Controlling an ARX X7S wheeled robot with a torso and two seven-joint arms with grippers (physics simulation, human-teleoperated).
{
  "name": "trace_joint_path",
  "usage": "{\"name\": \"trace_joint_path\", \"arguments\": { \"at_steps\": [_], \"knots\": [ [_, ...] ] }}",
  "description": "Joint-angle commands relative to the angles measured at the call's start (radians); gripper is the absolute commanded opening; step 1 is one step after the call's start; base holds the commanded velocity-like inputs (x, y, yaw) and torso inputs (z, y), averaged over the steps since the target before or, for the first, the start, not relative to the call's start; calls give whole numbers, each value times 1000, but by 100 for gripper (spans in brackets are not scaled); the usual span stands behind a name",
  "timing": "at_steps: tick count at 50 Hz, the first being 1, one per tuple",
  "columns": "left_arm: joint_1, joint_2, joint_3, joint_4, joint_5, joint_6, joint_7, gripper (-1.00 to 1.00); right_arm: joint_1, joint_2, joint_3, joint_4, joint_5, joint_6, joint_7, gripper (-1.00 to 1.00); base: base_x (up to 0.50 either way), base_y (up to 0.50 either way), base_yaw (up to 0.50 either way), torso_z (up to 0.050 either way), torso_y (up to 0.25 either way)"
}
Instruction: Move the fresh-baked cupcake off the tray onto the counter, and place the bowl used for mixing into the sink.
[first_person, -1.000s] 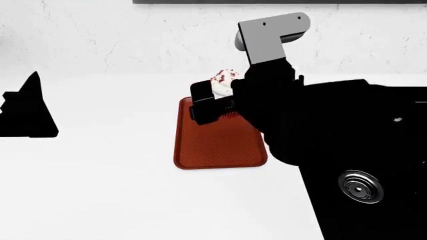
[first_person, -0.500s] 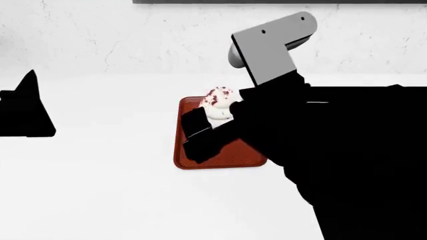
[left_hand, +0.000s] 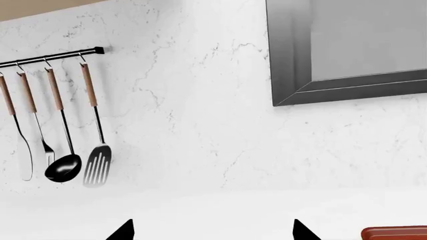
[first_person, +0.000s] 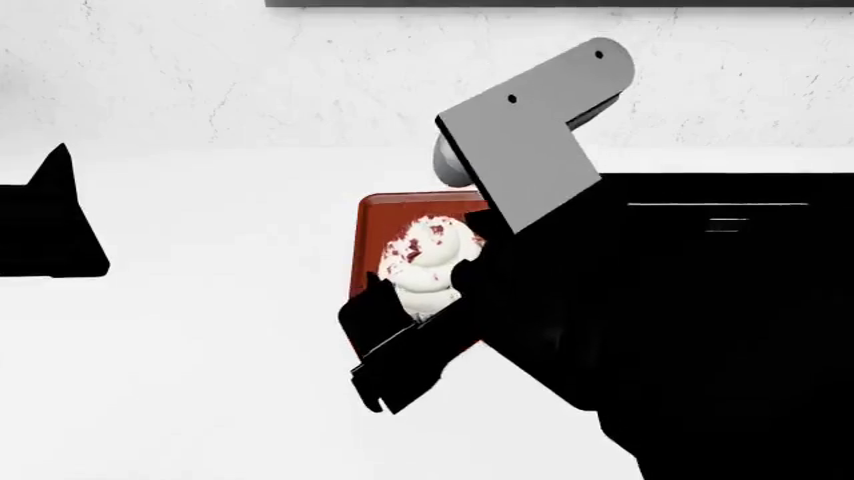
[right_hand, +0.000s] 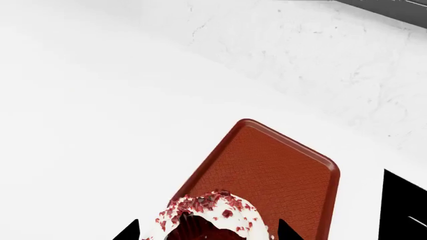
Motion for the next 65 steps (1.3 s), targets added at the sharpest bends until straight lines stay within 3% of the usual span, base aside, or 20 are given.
{"name": "trace_joint_path", "arguments": {
  "at_steps": [1,65],
  "knots": [
    [-7,-3,6,-2,-3,1,-2,100,-12,-10,-8,-40,-1,18,10,-100,0,0,0,0,0],
    [35,9,-19,-1,22,-2,14,100,-199,-50,-85,-46,-157,15,-70,-100,0,0,0,0,0]
  ]
}}
